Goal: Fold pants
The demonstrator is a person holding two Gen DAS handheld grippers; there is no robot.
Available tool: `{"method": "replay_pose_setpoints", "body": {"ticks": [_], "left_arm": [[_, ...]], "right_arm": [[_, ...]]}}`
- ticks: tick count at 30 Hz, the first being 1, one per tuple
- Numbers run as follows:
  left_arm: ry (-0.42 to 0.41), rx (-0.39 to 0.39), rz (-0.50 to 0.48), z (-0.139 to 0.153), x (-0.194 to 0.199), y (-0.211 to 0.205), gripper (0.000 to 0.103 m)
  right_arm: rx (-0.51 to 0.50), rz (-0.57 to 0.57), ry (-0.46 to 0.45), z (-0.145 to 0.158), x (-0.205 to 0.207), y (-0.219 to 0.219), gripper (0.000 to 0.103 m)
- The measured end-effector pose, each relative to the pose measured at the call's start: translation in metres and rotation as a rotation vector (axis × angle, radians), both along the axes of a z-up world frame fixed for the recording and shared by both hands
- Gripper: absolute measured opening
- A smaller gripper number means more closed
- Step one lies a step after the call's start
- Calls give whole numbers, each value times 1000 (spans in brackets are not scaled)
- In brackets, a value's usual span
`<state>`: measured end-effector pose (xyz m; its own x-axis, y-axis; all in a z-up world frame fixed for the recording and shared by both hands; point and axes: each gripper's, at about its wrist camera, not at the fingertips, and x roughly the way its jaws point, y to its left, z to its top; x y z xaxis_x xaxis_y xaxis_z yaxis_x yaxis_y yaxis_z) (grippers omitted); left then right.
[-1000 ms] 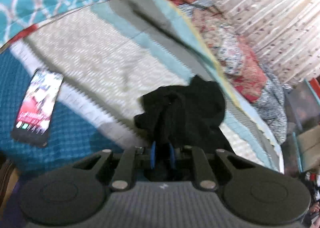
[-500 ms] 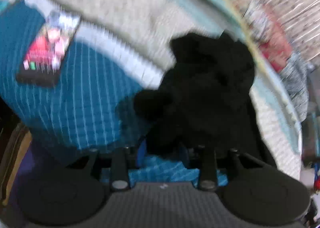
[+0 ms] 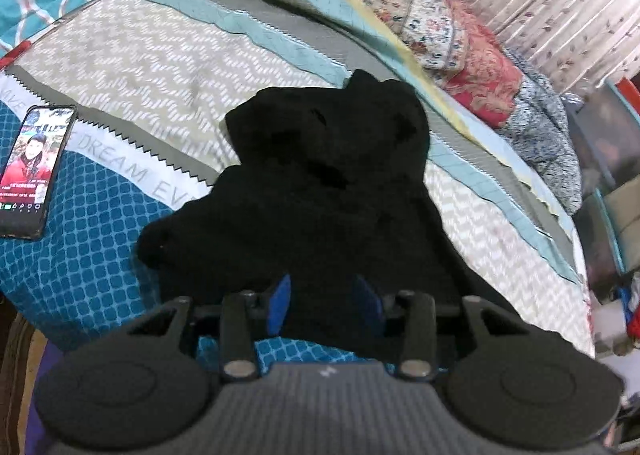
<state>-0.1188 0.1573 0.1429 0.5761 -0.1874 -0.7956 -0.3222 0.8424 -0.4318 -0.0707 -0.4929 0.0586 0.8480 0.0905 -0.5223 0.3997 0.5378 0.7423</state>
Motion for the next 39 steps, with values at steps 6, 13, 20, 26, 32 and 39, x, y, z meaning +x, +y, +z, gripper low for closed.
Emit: {"method": "replay_pose_setpoints", "body": {"ticks": [6,13,20,26,32,39], "left_arm": [[35,5,70,-7,5,17,37],[48,24,181,-16,-13,53,42],[122,-40,343,-46,-17,93,67],[123,-82,352,-56,-18,89,77],[106,-106,348,-53,-26,87,80],[110,-181,309,-68,-19,82,82]], "right_arm": [[-48,-1,-87,43,77,-6,7],[-177,-4,48,4,125,-19,34],[-226,-67,36,-15,42,-35,56],[-236,28,105,-33,52,-9,49],[-335,-171,14,12,32,-9,14],[-479,-376,138,24,-12,-38,16]]}}
